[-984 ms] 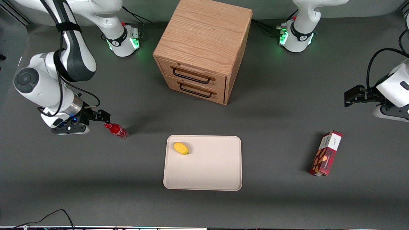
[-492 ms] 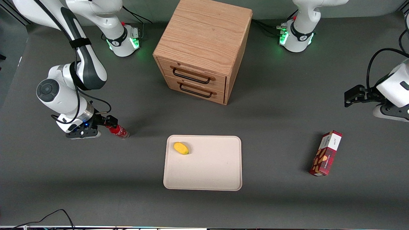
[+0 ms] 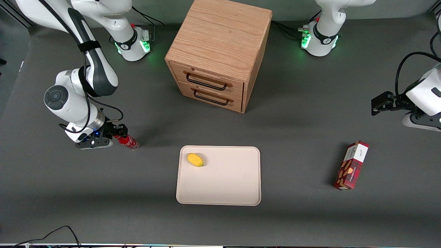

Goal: Place coke bottle on tray
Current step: 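Move the open right gripper down to the red Coca-Cola bottle, then close the right gripper on the bottle and lift it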

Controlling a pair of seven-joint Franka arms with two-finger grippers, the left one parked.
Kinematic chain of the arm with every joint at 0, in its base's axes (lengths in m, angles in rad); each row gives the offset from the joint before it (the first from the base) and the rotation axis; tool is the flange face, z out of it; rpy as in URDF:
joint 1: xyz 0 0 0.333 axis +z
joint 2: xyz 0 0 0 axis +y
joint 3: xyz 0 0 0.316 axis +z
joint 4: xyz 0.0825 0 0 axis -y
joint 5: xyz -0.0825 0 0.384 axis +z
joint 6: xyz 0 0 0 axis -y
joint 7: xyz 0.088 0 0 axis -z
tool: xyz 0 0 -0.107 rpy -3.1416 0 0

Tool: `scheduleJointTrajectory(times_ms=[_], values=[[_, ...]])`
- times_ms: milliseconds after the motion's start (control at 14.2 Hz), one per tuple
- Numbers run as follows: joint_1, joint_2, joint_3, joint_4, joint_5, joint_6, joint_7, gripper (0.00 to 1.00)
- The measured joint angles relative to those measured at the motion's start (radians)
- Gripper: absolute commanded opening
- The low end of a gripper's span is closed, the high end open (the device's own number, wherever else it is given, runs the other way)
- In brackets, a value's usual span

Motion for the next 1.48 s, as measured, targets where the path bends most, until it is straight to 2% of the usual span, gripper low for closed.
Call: scheduleJointTrajectory(times_ms=[70, 422, 633, 844, 984, 1266, 1477], values=[[0.000, 0.000, 0.000, -0.001, 0.000, 0.000, 0.000, 0.00], [0.000, -0.036, 0.000, 0.003, 0.000, -0.045, 0.000, 0.00], [0.000, -0.113, 0.002, 0.112, 0.000, -0.301, 0.001, 0.00], [0.000, -0.160, 0.003, 0.339, 0.001, -0.620, 0.001, 0.00], [0.000, -0.169, 0.003, 0.474, 0.001, -0.760, 0.001, 0.00], [-0.001, -0.159, 0.004, 0.560, 0.006, -0.825, 0.005, 0.00], [0.009, -0.104, 0.012, 0.617, 0.043, -0.824, 0.045, 0.00]])
